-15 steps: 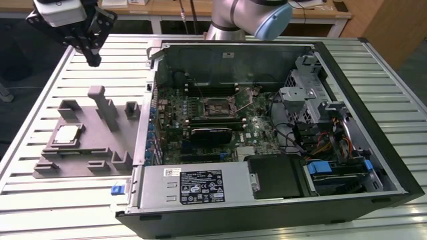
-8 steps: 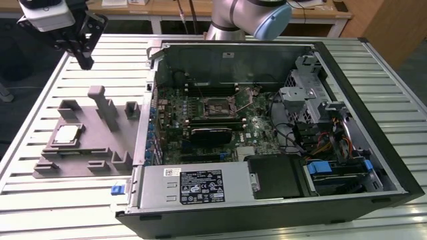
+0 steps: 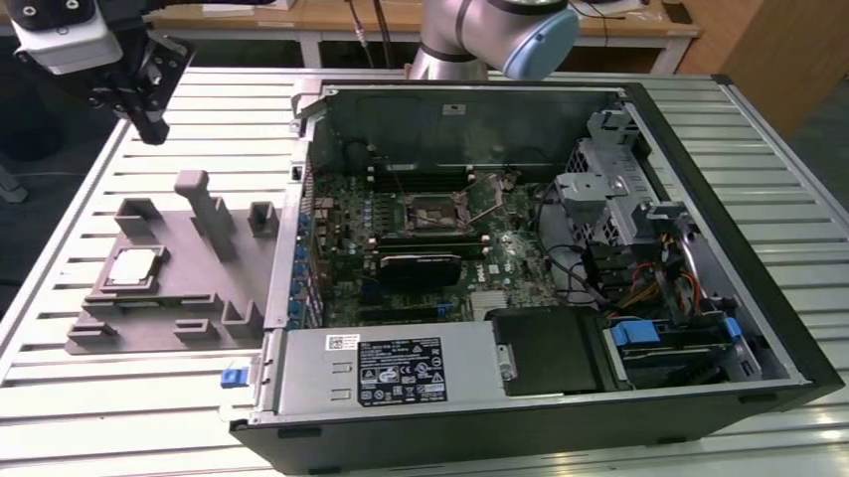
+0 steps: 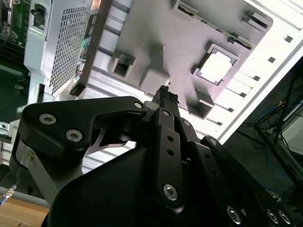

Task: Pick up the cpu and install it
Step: 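Reach for the cpu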

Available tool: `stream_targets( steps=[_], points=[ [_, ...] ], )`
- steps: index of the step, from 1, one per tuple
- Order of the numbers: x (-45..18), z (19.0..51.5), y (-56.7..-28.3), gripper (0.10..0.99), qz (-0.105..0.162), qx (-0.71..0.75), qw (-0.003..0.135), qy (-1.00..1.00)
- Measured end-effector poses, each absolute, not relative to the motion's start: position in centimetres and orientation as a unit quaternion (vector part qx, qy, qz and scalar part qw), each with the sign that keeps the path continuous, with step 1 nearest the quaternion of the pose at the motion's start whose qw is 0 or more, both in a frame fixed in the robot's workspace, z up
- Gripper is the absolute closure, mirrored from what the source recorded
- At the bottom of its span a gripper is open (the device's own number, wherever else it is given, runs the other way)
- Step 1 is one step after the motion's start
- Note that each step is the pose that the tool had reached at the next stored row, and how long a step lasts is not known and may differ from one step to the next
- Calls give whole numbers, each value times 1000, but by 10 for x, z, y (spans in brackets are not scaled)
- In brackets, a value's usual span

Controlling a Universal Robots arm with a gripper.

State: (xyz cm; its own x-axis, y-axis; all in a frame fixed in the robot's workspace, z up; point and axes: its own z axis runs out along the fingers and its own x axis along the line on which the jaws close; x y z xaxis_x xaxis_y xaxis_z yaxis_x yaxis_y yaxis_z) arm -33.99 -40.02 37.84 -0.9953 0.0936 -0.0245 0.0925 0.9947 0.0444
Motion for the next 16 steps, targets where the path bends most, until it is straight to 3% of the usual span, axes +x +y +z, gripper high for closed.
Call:
stream_targets(
  steps=[16],
  points=[
    [-363, 356, -402, 980, 22, 51, 13, 998]
  ],
)
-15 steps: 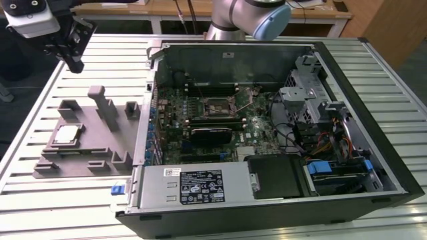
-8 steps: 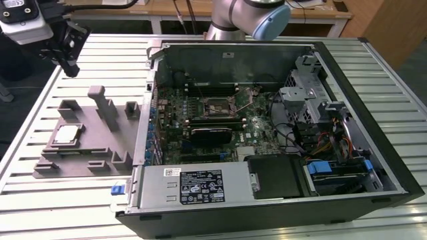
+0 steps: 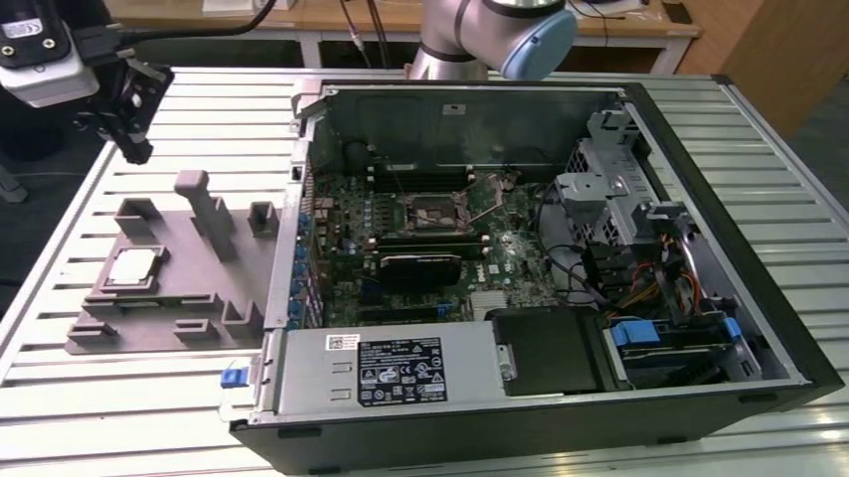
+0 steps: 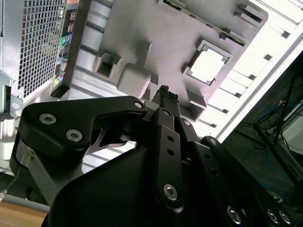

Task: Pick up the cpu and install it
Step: 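Reach for the cpu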

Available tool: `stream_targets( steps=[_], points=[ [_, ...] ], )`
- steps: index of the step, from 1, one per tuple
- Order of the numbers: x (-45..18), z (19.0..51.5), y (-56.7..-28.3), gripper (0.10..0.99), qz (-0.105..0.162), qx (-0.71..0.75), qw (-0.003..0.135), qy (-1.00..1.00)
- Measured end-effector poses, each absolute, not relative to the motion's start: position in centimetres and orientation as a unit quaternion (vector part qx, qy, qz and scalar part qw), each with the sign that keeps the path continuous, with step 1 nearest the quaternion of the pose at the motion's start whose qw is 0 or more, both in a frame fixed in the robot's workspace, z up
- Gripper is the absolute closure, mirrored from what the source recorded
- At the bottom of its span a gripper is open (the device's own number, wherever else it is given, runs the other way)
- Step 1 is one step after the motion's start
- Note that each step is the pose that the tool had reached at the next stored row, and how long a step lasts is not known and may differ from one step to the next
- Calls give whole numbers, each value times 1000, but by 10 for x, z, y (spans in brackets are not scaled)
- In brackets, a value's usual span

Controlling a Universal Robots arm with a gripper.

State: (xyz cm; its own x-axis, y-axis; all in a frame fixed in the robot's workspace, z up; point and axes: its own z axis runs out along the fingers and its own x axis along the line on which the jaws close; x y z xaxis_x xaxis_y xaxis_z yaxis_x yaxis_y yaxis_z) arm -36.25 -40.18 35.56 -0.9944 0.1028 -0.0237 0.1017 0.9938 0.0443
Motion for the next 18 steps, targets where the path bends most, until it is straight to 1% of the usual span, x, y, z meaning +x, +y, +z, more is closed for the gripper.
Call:
stream_targets(
  steps=[18],
  points=[
    [-391, 325, -405, 980, 22, 55, 13, 998]
  ],
)
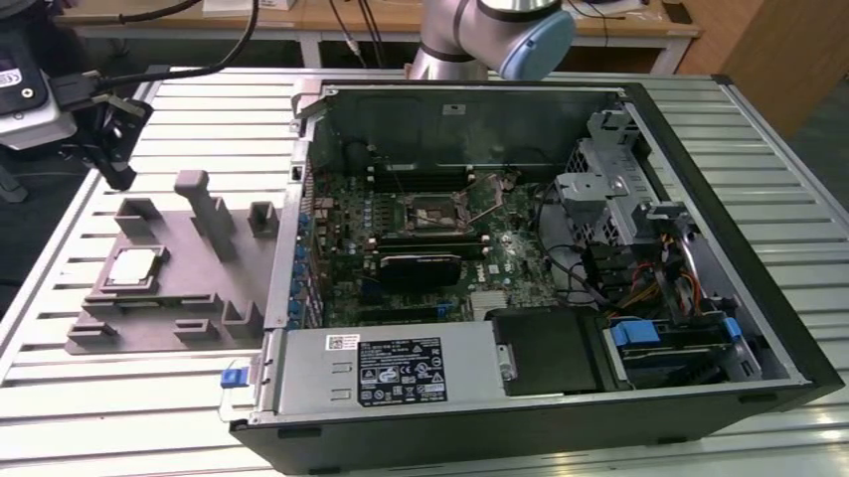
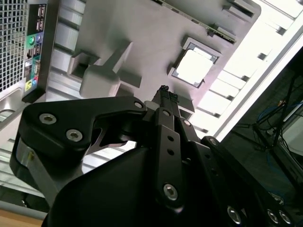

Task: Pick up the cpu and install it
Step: 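Reach for the cpu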

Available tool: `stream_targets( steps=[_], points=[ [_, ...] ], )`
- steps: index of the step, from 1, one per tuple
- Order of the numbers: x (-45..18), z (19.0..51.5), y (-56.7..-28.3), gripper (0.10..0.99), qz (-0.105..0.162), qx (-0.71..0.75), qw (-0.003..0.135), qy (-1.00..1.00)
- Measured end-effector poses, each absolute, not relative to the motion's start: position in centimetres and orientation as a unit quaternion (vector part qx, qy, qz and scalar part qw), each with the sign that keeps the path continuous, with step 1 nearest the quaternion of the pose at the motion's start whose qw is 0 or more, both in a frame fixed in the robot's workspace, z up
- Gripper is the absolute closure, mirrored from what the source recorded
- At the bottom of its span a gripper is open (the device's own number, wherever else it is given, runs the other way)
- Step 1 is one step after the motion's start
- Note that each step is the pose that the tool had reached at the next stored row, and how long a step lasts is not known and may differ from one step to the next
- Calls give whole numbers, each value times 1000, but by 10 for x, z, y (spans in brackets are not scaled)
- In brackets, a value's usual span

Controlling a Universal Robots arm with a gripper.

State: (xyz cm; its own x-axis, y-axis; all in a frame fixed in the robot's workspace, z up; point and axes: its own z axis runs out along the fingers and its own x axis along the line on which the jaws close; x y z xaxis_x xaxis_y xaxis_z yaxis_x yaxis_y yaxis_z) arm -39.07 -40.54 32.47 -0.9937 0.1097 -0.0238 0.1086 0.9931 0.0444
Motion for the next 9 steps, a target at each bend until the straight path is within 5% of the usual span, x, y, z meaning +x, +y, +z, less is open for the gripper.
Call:
stream_targets(
  steps=[9],
  points=[
    [-400, 314, -406, 980, 22, 56, 13, 998]
  ],
)
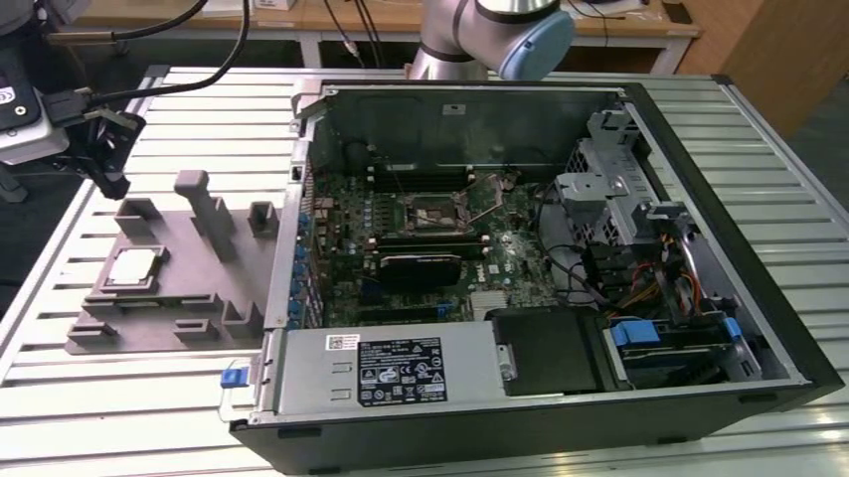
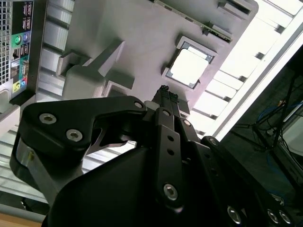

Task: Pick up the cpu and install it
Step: 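Reach for the cpu, then pick up the cpu and move it towards the insertion slot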

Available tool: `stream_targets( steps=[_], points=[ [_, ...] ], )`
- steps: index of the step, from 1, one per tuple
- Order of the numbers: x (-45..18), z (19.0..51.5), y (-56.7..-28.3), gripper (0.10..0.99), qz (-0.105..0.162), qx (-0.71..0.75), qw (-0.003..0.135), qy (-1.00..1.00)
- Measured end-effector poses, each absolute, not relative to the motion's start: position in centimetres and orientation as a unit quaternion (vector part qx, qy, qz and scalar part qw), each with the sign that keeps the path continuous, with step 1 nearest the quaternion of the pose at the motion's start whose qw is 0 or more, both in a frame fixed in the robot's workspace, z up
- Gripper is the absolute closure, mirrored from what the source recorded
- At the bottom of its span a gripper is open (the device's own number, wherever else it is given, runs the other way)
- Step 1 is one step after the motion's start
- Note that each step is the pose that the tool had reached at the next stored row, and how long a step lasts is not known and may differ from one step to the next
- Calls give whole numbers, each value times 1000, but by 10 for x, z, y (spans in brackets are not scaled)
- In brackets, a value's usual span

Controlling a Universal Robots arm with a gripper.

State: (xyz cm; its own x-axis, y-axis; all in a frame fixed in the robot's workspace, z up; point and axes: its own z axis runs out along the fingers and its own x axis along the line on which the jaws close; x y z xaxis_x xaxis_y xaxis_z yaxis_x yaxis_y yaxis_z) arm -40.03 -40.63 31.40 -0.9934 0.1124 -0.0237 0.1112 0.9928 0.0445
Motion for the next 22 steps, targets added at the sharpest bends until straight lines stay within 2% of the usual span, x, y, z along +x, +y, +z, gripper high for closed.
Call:
stream_targets(
  steps=[22],
  points=[
    [-405, 307, -406, 980, 21, 56, 13, 998]
  ],
)
